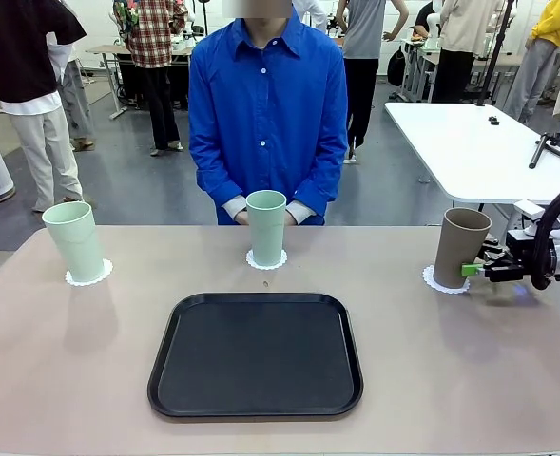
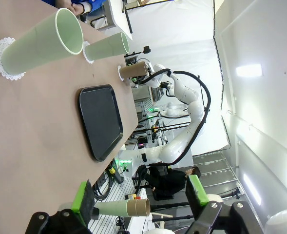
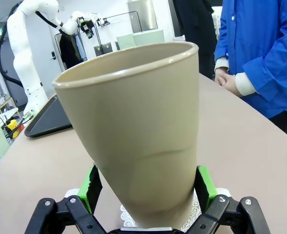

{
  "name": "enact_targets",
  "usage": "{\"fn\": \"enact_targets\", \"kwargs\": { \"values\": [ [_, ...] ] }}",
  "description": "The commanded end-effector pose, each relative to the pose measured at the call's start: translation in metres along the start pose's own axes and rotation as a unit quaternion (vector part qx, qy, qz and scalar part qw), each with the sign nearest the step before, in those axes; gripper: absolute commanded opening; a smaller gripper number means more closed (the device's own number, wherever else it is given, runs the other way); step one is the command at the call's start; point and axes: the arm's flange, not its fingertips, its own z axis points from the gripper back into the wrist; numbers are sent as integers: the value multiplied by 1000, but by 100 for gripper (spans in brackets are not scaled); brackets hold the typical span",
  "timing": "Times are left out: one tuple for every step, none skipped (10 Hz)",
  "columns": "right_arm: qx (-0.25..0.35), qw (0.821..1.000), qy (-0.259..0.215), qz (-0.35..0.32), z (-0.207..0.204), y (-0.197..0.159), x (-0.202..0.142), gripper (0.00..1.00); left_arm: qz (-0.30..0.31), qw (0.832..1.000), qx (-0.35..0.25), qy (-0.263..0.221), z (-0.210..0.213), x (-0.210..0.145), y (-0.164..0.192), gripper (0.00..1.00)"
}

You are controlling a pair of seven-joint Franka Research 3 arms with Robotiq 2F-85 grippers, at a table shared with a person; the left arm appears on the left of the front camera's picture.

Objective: Place coasters on the table and set cups on them.
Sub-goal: Take one Reusable plastic cup from the Flat Tray and place it on a coaster set by the human.

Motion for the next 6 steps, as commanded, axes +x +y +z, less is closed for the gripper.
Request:
{"fn": "enact_targets", "kwargs": {
  "values": [
    [8,1000,5,-7,9,-8,4,100,-2,1000,0,-7,1,1,-2,100],
    [7,1000,7,-7,14,-7,6,100,-2,1000,0,-7,1,1,-2,100],
    [0,1000,8,-13,22,-6,9,100,-2,1000,0,-7,1,1,-2,100],
    [-5,1000,10,-13,30,-5,11,100,-2,1000,0,-7,1,1,-2,100],
    [-11,1000,13,-14,39,-3,13,100,-2,1000,0,-7,1,1,-2,100],
    [-19,1000,19,-15,48,-1,16,100,-2,1000,0,-7,1,1,-2,100]
  ]
}}
